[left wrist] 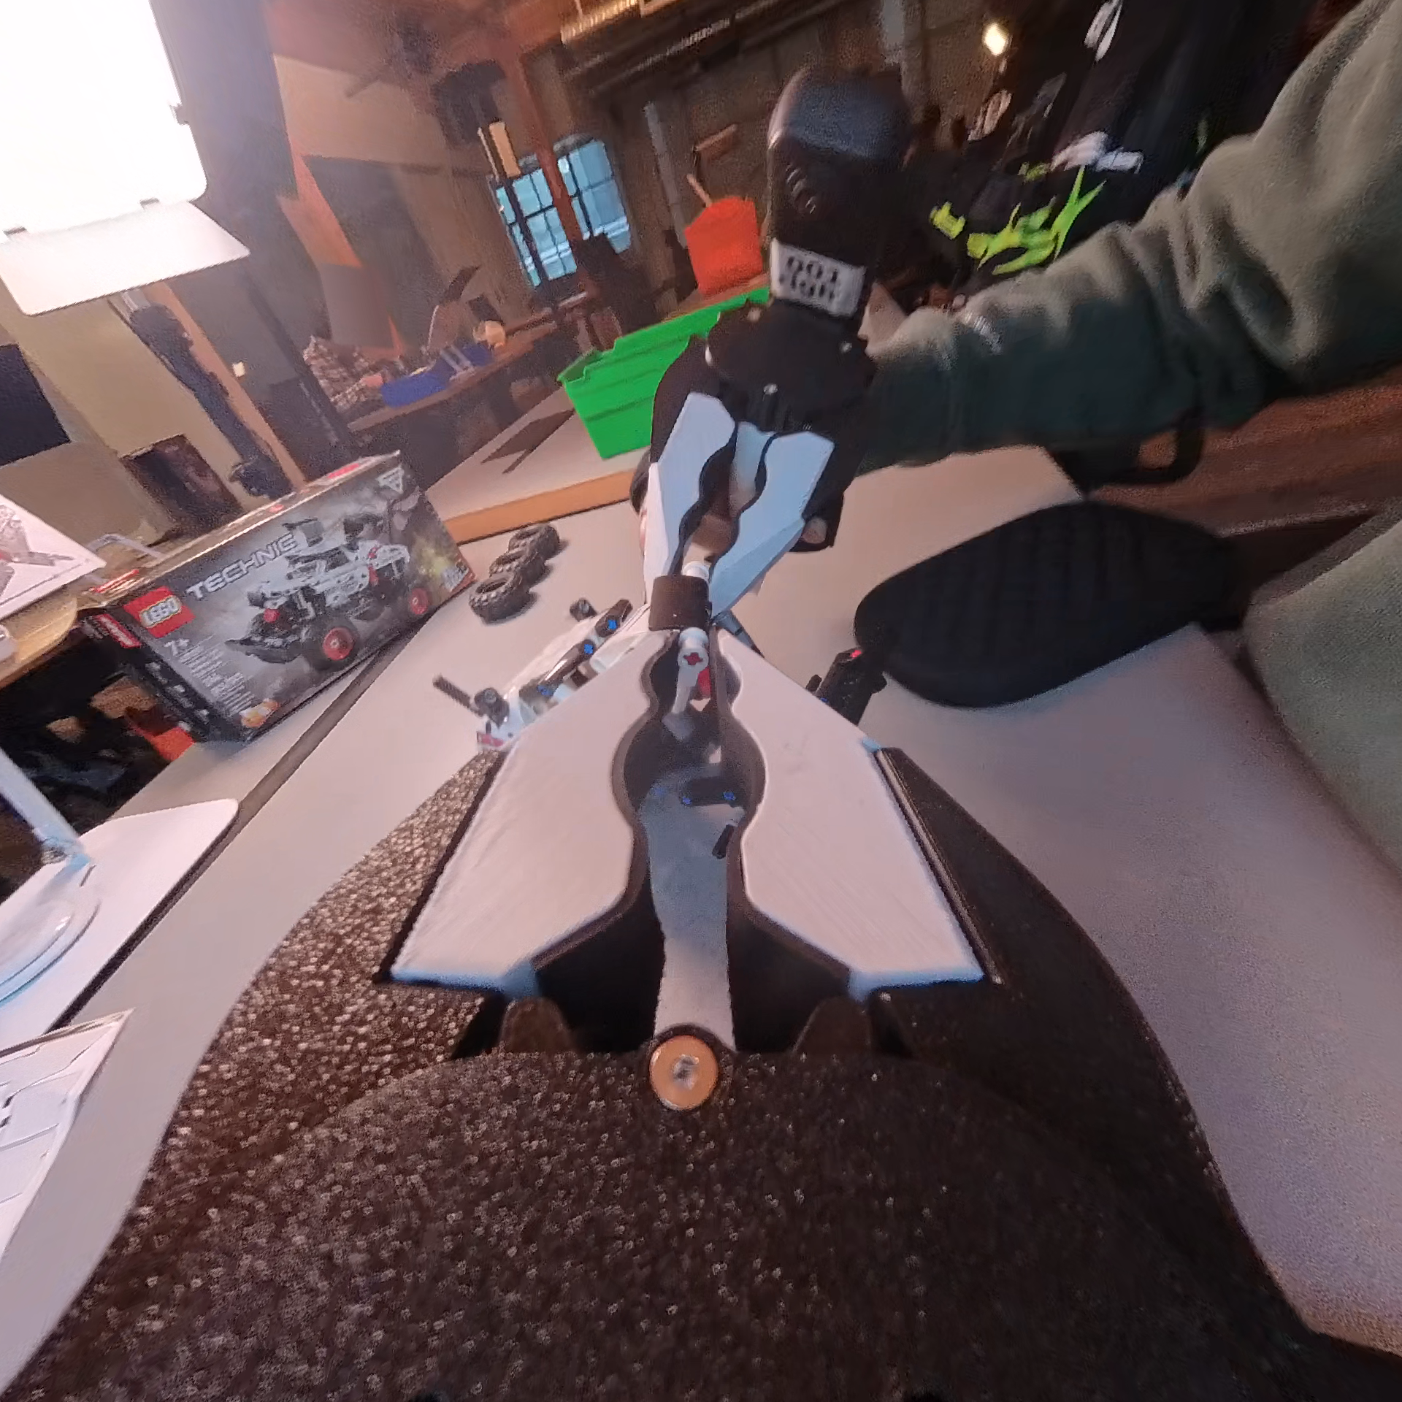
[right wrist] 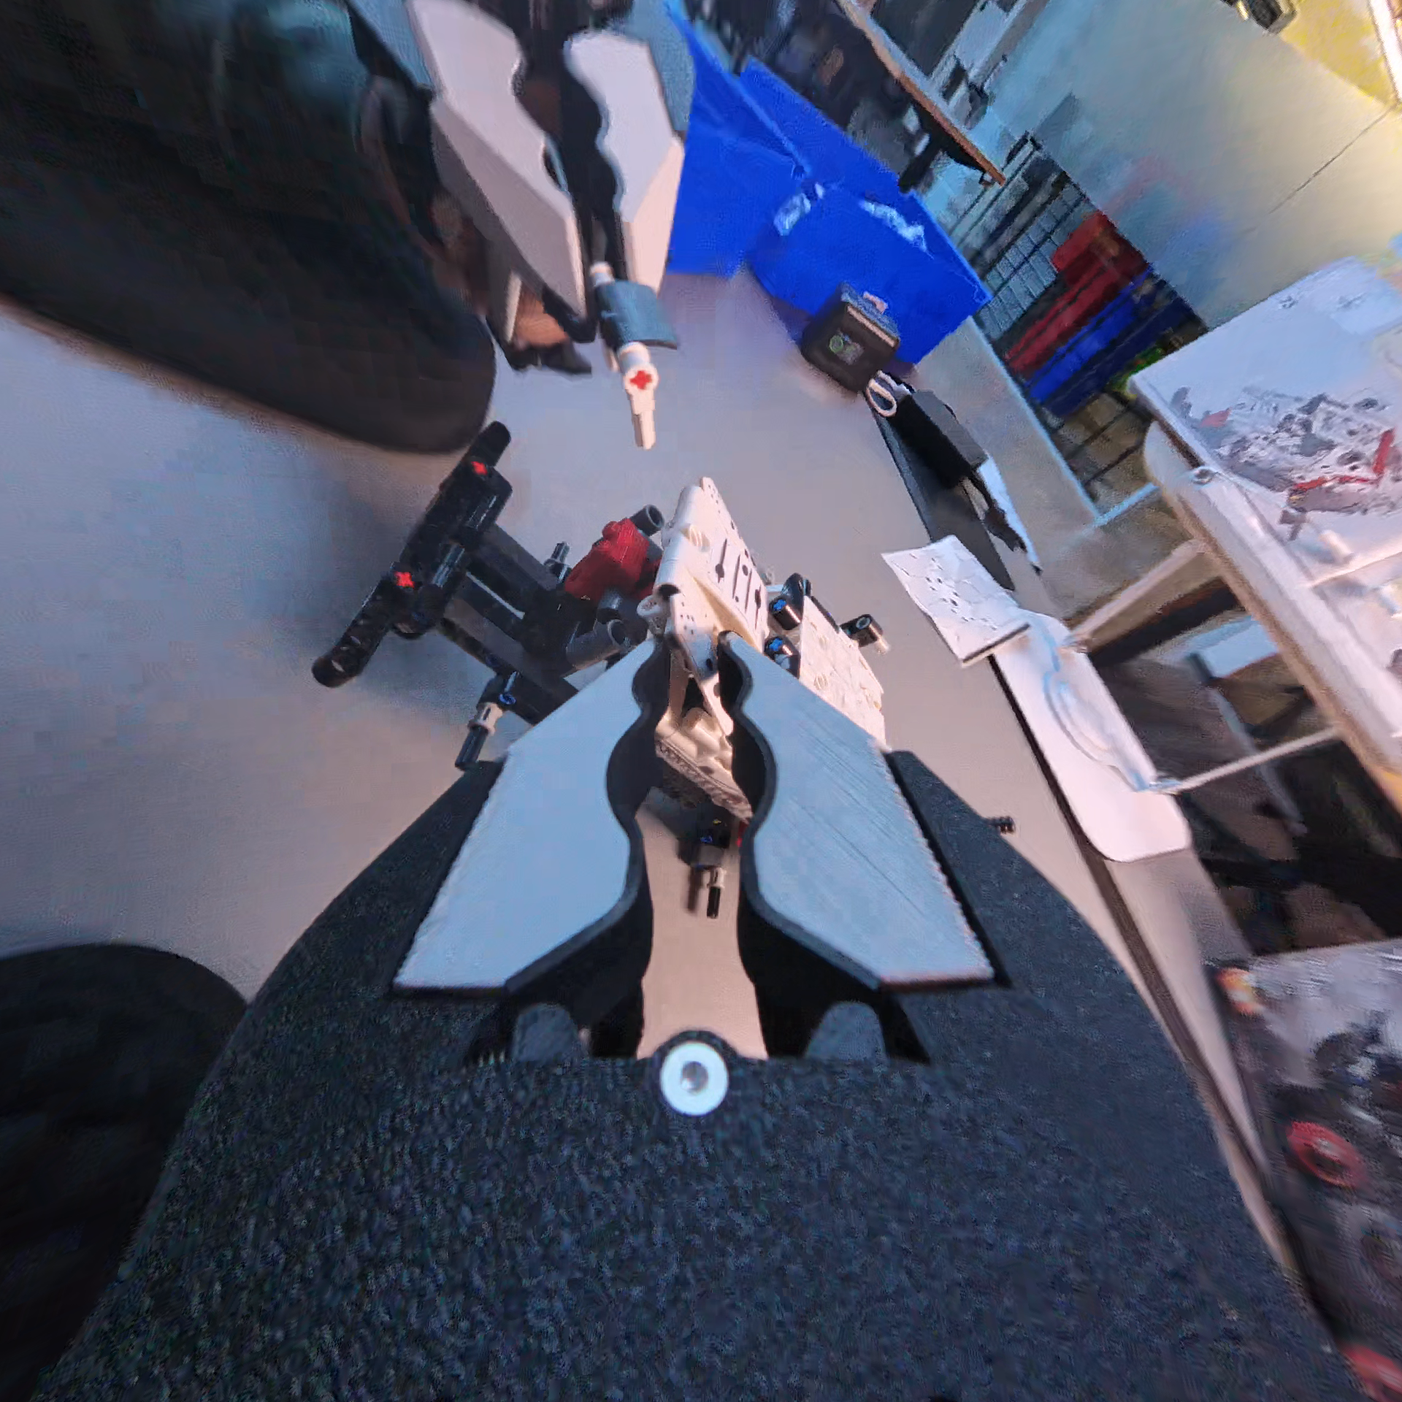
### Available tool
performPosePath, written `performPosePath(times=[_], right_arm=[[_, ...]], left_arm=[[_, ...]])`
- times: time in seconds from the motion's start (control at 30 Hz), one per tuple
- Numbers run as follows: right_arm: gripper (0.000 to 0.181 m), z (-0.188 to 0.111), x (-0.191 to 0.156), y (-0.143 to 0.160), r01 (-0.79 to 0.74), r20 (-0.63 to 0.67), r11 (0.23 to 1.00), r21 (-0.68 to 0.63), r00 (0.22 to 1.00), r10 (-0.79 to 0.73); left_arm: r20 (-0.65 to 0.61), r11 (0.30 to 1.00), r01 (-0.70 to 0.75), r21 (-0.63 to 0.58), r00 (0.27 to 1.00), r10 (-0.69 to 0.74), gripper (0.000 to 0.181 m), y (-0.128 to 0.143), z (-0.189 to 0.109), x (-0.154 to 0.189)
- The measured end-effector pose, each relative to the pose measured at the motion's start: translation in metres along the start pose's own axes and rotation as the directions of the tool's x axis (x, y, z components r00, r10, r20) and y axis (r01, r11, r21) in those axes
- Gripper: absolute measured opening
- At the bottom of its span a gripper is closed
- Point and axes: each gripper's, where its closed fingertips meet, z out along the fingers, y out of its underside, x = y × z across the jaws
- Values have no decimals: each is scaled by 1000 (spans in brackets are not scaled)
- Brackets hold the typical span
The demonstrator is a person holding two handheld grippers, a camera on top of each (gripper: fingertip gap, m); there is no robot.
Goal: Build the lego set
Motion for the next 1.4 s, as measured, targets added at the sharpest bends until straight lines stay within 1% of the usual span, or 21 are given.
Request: performPosePath(times=[0.07,0.1,0.17,0.23,0.33,0.4,0.53,0.7,0.83,0.93,1.0,1.17,1.27,1.4], right_arm=[[8,-6,5,-16,-149,52,984,96,988,145],[8,-9,5,-24,-219,106,967,133,973,206],[7,-12,2,-39,-344,220,924,167,926,306],[6,-14,-8,-52,-447,356,878,172,859,368],[6,-10,-21,-65,-568,496,807,161,754,432],[7,-9,-27,-71,-606,539,776,177,719,439],[7,-14,-29,-71,-587,525,776,229,746,410],[7,-32,-23,-56,-620,491,742,255,744,453],[7,-45,-21,-45,-590,441,768,249,775,452],[8,-51,-22,-43,-559,414,792,245,799,436],[12,-53,-25,-44,-543,403,805,238,809,427],[11,-57,-30,-44,-492,349,839,234,848,399],[10,-52,-20,-40,-533,296,816,225,835,464],[8,-47,-7,-32,-590,259,772,236,804,536]], left_arm=[[-34,994,85,66,996,-83,5,-21,-4,-1],[-56,986,134,95,990,-129,5,-33,-5,-1],[-126,962,236,137,968,-219,5,-56,-8,1],[-167,942,300,150,947,-275,5,-75,-10,-2],[-210,927,356,118,921,-328,5,-88,-10,-5],[-215,916,390,91,906,-364,5,-87,-8,-7],[-220,890,454,45,873,-435,5,-73,-5,-1],[-247,842,539,29,820,-517,5,-59,5,7],[-272,833,553,14,804,-529,5,-54,19,13],[-288,832,554,18,800,-527,5,-56,27,14],[-298,833,554,20,798,-524,5,-58,30,16],[-295,851,525,15,816,-498,5,-58,32,22],[-258,859,512,23,833,-490,5,-54,31,17],[-208,851,521,62,841,-500,5,-51,27,2]])
